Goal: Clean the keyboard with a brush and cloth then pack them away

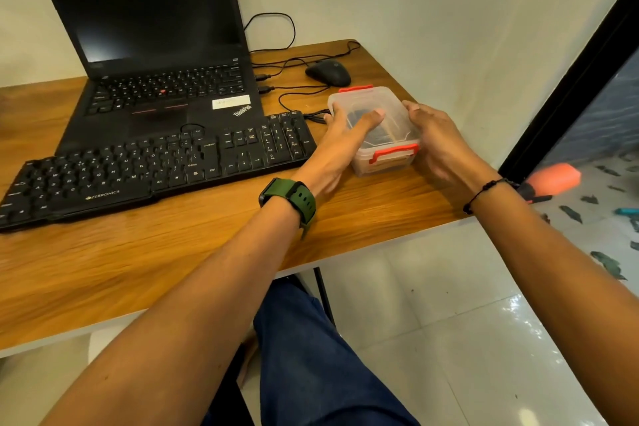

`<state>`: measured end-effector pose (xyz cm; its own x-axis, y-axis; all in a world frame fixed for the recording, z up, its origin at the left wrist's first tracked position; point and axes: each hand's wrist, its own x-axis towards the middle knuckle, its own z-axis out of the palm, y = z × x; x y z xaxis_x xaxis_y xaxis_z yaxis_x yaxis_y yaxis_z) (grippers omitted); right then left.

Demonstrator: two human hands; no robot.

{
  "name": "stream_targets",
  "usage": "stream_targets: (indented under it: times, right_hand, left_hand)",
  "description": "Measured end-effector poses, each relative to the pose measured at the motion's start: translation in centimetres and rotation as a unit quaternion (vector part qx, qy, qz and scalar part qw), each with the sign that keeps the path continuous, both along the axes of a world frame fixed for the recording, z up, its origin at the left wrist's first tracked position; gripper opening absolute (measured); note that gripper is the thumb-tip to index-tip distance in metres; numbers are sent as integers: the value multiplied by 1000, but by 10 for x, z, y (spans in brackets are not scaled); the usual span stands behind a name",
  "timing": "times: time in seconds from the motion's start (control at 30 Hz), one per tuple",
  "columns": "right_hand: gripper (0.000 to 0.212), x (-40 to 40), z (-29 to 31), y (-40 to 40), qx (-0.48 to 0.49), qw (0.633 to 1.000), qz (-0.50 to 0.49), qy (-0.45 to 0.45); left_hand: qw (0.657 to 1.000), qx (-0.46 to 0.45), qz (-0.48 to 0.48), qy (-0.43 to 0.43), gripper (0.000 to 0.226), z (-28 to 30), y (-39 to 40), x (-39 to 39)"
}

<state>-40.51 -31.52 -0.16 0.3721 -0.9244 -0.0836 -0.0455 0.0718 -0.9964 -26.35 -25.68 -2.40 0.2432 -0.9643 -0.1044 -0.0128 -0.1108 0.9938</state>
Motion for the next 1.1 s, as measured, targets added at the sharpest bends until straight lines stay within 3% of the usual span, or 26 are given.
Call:
stream_targets:
  times: [0.23,0.4,0.47,0.53,0.63,0.8,0.9,1.1]
  right_hand:
    - [32,-5,-3,-8,-4,999,-35,10]
    - [32,-4,-4,-10,5,999,-33,13]
    - [35,-4,-1,-11,-17,998,-11,59]
    - [43,-7,6,-11,-114,976,34,183]
    - [41,-6,23,-10,-278,901,99,318]
    - [35,6,45,0,-297,849,155,409]
    - [34,8,53,4,-327,833,147,421]
    - [32,31,71,35,-350,854,147,356]
  left_hand:
    - [1000,-10,-15,-16,116,1,-3,-8]
    - [999,-28,-30,-33,103,5,0,-7]
    - [997,-22,-29,-64,99,8,3,-7]
    - [987,-15,-27,-160,92,9,4,-6]
    - [938,-35,-29,-343,71,6,7,-5]
    - [875,3,-35,-483,61,20,13,-6]
    - [876,9,-39,-481,60,28,21,-3]
    - [882,15,4,-472,56,52,67,31]
